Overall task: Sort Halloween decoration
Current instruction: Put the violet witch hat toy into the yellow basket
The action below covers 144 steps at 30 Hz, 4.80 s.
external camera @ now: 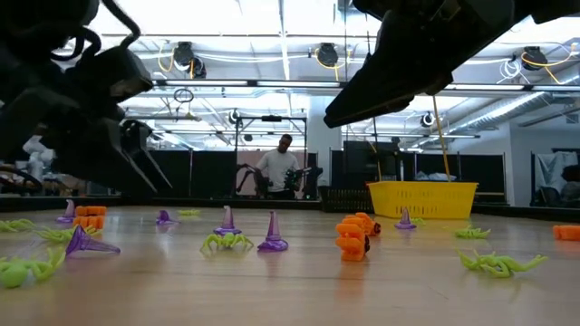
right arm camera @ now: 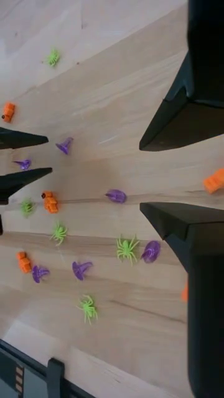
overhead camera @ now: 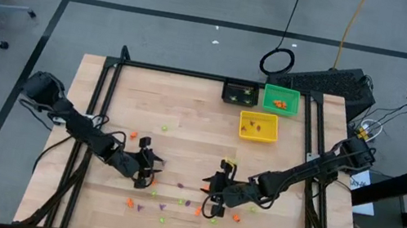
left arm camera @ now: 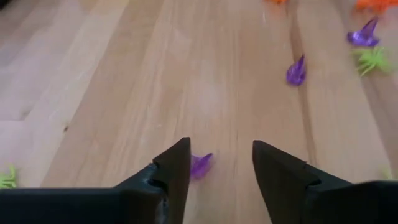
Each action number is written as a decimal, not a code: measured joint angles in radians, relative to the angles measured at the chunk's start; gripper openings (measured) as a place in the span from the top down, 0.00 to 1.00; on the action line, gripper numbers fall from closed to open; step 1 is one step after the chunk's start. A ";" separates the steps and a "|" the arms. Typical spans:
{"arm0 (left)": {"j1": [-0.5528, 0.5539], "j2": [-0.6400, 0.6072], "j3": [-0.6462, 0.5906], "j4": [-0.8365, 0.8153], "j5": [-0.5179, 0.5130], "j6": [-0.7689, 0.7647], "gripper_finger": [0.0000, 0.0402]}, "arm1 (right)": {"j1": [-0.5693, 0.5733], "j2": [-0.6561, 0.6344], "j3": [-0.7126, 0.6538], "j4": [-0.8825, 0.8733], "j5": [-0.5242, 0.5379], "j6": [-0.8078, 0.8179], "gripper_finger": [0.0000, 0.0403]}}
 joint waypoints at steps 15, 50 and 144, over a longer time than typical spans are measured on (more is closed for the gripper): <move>0.055 0.029 0.011 0.000 0.059 0.174 0.49 | 0.000 0.000 0.000 -0.001 0.000 -0.001 0.67; 0.215 0.029 0.164 -0.353 0.313 0.368 0.77 | 0.000 0.000 0.001 -0.005 0.001 -0.007 0.67; 0.183 0.068 0.164 0.066 0.519 0.357 1.00 | -0.079 0.380 0.344 0.046 0.082 -0.499 0.72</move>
